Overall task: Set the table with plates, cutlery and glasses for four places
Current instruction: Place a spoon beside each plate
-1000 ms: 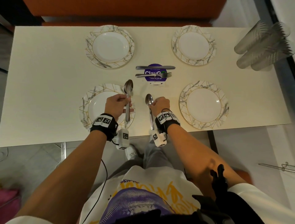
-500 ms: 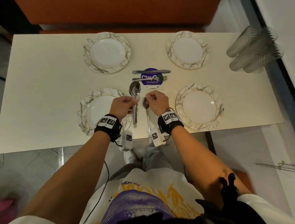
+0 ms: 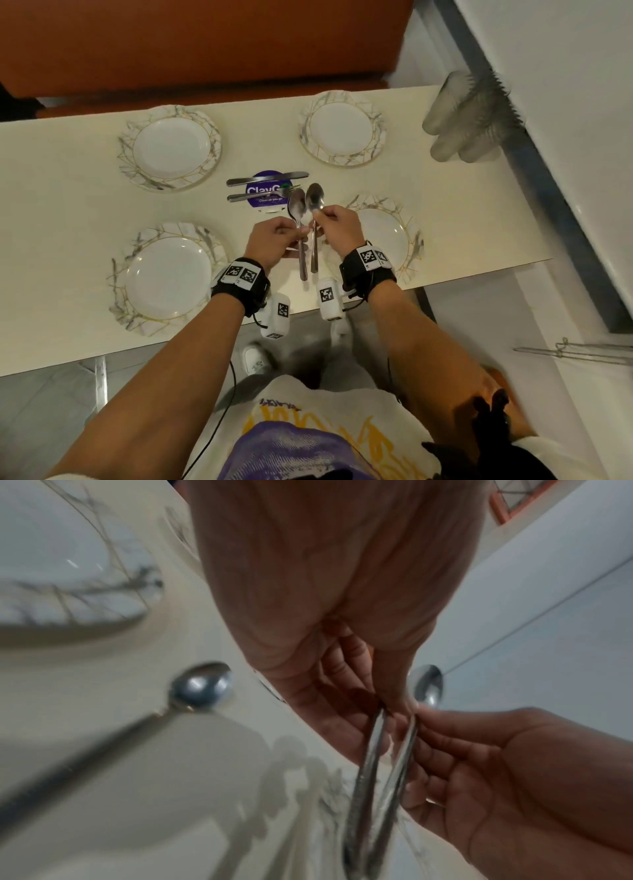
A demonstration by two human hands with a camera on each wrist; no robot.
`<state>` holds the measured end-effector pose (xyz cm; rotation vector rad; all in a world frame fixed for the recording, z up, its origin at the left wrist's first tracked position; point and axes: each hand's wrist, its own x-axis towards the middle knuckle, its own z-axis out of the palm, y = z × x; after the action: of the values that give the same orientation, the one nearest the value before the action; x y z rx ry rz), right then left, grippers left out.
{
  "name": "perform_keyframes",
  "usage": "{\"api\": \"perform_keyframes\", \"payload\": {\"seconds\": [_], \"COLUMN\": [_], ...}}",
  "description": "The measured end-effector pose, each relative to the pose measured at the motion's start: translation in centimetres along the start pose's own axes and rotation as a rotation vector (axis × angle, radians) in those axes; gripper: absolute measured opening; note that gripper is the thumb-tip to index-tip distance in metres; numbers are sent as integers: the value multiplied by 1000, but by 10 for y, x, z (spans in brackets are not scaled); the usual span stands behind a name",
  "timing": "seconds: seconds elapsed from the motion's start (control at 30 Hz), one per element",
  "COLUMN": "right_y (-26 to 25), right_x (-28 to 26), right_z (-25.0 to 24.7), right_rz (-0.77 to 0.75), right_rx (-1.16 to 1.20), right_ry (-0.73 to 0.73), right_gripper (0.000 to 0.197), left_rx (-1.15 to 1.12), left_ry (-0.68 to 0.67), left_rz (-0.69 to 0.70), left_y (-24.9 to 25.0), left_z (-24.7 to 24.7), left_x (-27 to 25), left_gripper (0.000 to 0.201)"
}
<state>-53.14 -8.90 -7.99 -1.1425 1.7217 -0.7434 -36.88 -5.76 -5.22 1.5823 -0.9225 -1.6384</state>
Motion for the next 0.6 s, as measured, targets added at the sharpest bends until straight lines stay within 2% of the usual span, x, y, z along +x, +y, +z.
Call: {"api": "perform_keyframes", "payload": {"seconds": [0.17, 0.37, 0.47, 0.6], "right_y": [31, 89, 110, 132], "right_x": [28, 51, 54, 58], "right_z": [-97, -196, -228, -244], "right_rz": [86, 212, 247, 303], "right_rx": [72, -89, -225, -339], "right_ry": [87, 162, 145, 142], "right_gripper": [17, 10, 15, 19], "left_rx": [34, 24, -1, -1], "left_ry": [-3, 36, 70, 96], "left_rz": [-4, -32, -43, -54], "left_y": [4, 2, 2, 0], "left_z": [72, 143, 167, 182], "left_x": [14, 28, 28, 25], "left_gripper": [24, 9, 13, 17]}}
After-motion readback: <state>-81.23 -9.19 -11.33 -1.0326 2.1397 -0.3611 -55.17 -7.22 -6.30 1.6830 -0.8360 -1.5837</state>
